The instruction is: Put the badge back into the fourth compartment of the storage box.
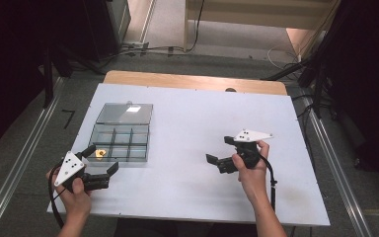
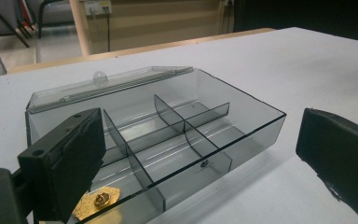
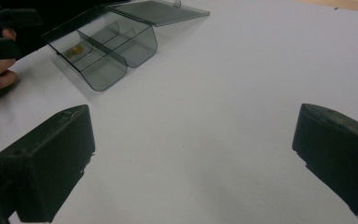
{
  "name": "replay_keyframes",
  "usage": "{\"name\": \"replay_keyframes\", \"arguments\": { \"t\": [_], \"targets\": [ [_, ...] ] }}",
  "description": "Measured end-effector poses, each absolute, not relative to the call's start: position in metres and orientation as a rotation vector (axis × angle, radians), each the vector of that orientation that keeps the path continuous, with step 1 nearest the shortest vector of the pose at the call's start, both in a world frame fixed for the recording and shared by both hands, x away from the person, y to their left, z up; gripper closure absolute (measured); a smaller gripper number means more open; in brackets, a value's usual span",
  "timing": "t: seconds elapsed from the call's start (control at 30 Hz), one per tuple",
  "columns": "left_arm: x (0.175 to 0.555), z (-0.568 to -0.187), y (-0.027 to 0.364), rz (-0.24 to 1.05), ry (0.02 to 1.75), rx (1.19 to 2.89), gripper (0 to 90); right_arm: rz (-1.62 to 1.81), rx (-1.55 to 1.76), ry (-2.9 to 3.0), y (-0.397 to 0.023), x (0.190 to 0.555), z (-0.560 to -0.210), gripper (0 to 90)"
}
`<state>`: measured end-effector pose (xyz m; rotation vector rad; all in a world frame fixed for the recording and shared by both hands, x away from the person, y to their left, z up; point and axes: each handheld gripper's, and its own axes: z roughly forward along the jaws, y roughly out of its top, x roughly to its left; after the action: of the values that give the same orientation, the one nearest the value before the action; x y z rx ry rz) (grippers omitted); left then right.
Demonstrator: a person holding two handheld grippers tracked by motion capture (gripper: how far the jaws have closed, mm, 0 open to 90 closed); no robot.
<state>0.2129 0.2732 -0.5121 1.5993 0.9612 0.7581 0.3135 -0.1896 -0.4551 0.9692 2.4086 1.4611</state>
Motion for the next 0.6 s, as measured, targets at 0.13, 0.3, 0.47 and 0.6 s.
{"name": "replay_keyframes", "arguments": {
  "t": [0.13, 0.3, 0.47, 0.6],
  "targets": [
    [0.213, -0.512, 0.273, 0.760, 0.961, 1.601, 1.8, 1.460, 0.984, 2.397, -0.198, 0.311, -0.457, 0.0],
    [0.213, -0.512, 0.273, 0.760, 0.960, 1.603, 1.8, 1.459, 0.994, 2.382, -0.210, 0.308, -0.461, 0.0],
    [0.213, -0.512, 0.273, 0.760, 0.960, 1.604, 1.8, 1.450, 1.018, 2.372, -0.221, 0.305, -0.467, 0.0],
    [0.213, -0.512, 0.272, 0.761, 0.959, 1.605, 1.8, 1.452, 1.028, 2.358, -0.230, 0.302, -0.471, 0.0]
  ]
}}
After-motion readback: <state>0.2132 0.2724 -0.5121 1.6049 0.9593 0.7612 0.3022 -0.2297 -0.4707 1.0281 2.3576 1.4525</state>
